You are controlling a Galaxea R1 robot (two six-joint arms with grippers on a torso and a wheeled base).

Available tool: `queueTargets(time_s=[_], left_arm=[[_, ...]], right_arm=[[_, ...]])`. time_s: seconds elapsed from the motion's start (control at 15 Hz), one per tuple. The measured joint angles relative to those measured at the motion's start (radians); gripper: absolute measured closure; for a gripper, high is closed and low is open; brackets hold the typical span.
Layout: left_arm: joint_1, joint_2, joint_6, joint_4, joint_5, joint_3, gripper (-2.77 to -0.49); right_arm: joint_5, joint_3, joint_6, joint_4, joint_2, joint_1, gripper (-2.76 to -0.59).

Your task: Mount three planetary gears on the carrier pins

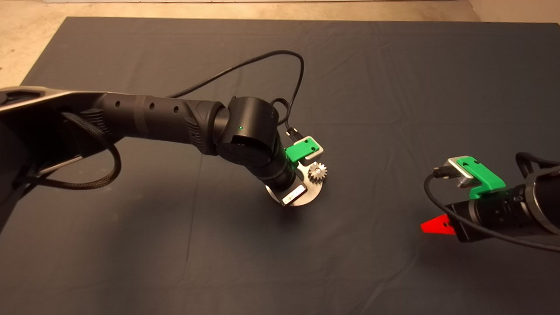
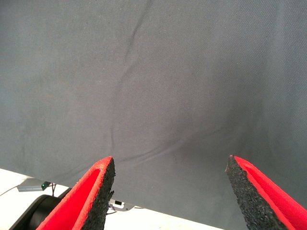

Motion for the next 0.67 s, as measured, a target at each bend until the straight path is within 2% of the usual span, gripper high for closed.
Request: queueTargets(time_s=[0.13, 0.27, 0.6, 0.67], left_arm=[[0.007, -0.001, 0.002, 0.000, 0.000, 0.000, -0.64], [0.027, -0.004, 0.002, 0.000, 0.000, 0.000, -0.64], [0.030, -0.020, 0.003, 0.002, -0.015, 0.005, -0.64], [0.030, -0.024, 0.003, 0.002, -0.010, 0.006, -0.64]], right_arm=[[0.000, 0.000, 0.000, 0.000, 0.000, 0.000, -1.73], [0.000, 0.000, 0.000, 0.000, 0.000, 0.000, -1.73], [-0.001, 0.000, 0.000, 0.000, -0.001, 0.000, -1.73], [-0.001, 0.000, 0.000, 0.000, 0.000, 0.001, -1.73]])
